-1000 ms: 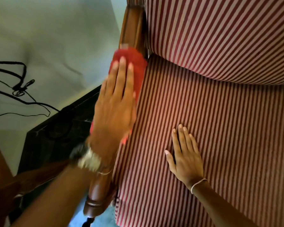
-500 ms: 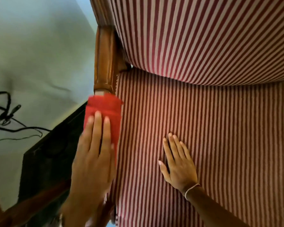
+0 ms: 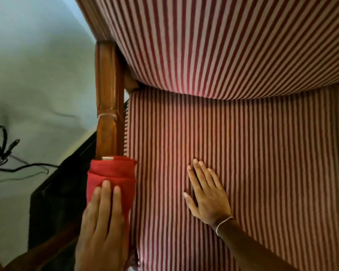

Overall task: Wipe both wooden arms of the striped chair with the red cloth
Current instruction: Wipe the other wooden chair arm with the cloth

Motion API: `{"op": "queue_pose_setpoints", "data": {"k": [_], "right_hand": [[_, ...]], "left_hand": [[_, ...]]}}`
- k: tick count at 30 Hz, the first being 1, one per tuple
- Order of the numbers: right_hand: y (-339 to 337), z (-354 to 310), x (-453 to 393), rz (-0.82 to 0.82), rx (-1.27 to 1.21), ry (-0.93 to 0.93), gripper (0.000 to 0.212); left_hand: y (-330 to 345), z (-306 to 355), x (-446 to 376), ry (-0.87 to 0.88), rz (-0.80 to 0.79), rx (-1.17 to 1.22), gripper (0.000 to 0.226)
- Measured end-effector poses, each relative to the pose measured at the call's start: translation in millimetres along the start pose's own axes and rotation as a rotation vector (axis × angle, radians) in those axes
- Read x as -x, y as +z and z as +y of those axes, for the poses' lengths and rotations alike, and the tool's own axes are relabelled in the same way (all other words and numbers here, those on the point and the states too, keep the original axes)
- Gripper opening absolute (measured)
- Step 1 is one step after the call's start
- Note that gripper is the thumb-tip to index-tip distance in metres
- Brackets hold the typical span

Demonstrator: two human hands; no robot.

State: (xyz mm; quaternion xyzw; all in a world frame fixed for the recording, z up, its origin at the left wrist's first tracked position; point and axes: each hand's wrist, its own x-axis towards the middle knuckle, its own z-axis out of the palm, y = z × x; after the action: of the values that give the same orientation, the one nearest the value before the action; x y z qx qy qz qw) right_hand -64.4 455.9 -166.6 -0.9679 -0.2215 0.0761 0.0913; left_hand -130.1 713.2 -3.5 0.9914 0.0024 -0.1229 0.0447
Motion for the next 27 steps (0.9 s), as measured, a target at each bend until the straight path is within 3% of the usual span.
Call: {"op": "queue_pose_setpoints", "data": {"k": [8, 11, 13, 15, 16, 17, 18, 19, 21, 24, 27], "right_hand": [[-1, 2, -4, 0.013, 0.013, -0.011, 0.074], [-2, 2, -3, -0.005, 0.009, -0.009, 0.074], [-2, 0, 0, -0.004, 0.011, -0.005, 0.074], [-2, -1, 1, 0.002, 0.015, 0.003, 0.074], [-2, -1, 0, 0.009, 0.019, 0.009, 0.074], [-1, -2, -1, 0.018, 0.029, 0.015, 0.074], [0, -1, -1, 0.018, 0.034, 0.017, 0.074], [0, -1, 0, 0.017, 0.027, 0.015, 0.074], [0, -1, 1, 0.036, 0.016, 0.012, 0.074], [0, 0, -1, 0.032, 0.016, -0.002, 0.074], [-2, 2, -2, 0.029, 0.036, -0.003, 0.073]], "left_hand": [[-66, 1, -228, -0.077, 0.362, 0.108, 0.061], [-38, -5, -161, -0.054, 0.31, 0.195, 0.059], [-13, 6, -106, -0.144, 0.248, 0.412, 0.062], [5, 14, -71, -0.455, 0.315, 0.799, 0.077], [4, 8, -62, -0.652, 0.269, 0.777, 0.074], [-4, 10, -41, -0.591, 0.201, 0.54, 0.065], [-3, 13, -18, -0.329, 0.041, 0.383, 0.059], [-7, 16, -14, -0.253, 0.072, 0.103, 0.058], [-18, -3, -69, 0.0, 0.08, -0.012, 0.062], [-67, 4, -191, -0.056, 0.353, 0.175, 0.062], [-67, 2, -218, -0.099, 0.322, 0.167, 0.062]]}}
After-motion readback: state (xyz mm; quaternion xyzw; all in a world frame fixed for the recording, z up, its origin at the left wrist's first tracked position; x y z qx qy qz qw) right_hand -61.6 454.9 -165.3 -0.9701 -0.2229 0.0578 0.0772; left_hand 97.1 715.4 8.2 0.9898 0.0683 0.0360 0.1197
